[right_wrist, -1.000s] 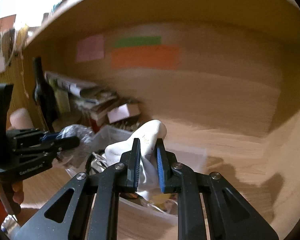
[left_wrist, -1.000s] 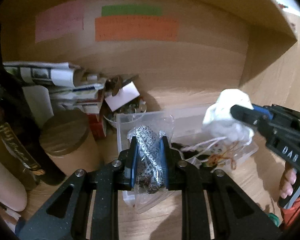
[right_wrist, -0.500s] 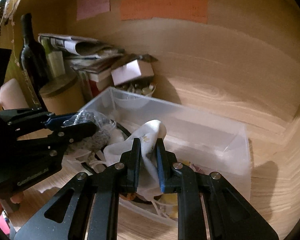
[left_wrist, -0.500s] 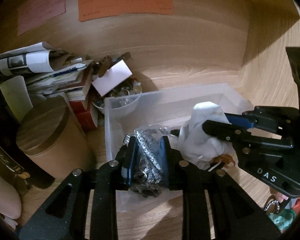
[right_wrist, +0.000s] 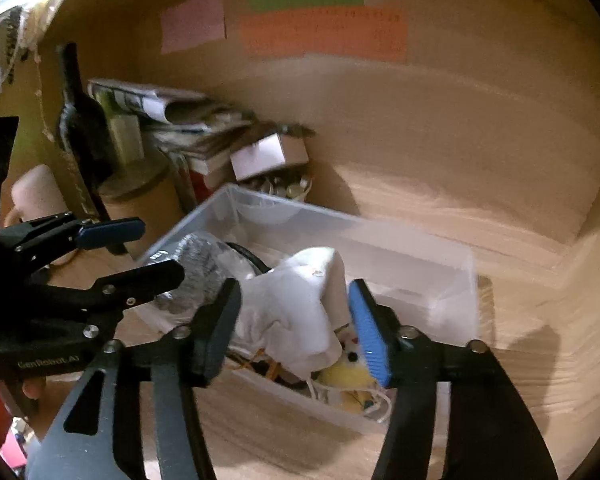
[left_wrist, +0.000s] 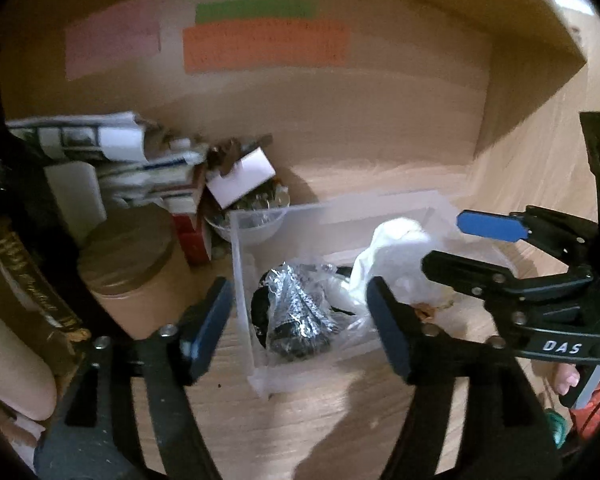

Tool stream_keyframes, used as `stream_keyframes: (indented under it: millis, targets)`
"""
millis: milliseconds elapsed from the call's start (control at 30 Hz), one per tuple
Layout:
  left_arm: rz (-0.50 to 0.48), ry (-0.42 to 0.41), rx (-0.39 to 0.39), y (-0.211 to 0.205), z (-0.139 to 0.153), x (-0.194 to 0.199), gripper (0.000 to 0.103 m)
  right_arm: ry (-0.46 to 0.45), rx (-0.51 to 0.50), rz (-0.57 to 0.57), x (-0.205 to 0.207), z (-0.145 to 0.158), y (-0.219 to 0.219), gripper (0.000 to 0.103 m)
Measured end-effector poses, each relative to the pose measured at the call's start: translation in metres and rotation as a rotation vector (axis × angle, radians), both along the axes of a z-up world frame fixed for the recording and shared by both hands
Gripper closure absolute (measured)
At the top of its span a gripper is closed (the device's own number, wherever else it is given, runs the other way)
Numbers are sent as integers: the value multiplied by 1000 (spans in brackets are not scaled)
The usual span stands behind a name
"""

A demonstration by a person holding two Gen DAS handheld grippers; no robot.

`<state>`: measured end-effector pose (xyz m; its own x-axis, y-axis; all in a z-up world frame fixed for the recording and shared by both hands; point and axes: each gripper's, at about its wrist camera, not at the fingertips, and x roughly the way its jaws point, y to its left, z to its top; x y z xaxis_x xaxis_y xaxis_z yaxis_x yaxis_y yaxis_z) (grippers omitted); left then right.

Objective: Organize soft objects
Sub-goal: 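Carry the white cloth and wool bag into the clear bin and release both, then grasp the green knit glove with the right tool while the left tool grasps the beaded bracelet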

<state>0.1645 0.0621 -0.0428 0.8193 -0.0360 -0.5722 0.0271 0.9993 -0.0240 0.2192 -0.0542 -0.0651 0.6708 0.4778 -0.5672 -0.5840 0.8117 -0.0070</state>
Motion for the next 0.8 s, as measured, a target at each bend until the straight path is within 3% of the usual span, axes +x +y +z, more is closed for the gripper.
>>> stream_keyframes:
  millis: [67, 167, 233, 433, 800]
  targets:
    - [6, -21, -5, -1, 7, -10, 14, -32, 18, 3, -12, 10, -8, 39]
    - [18, -60, -10, -3, 15, -27, 3, -71, 42, 2, -28, 21, -19, 27]
    - [19, -85, 3, -6, 19, -40, 2, -93, 56, 6, -39, 27, -26, 21]
    - [-3, -105, 26, -15, 14, -72, 0, -136, 43, 36, -77, 24, -46, 20]
    - [-42, 38, 0, -39, -37, -89, 0, -10, -5, -2, -108, -36, -79, 20]
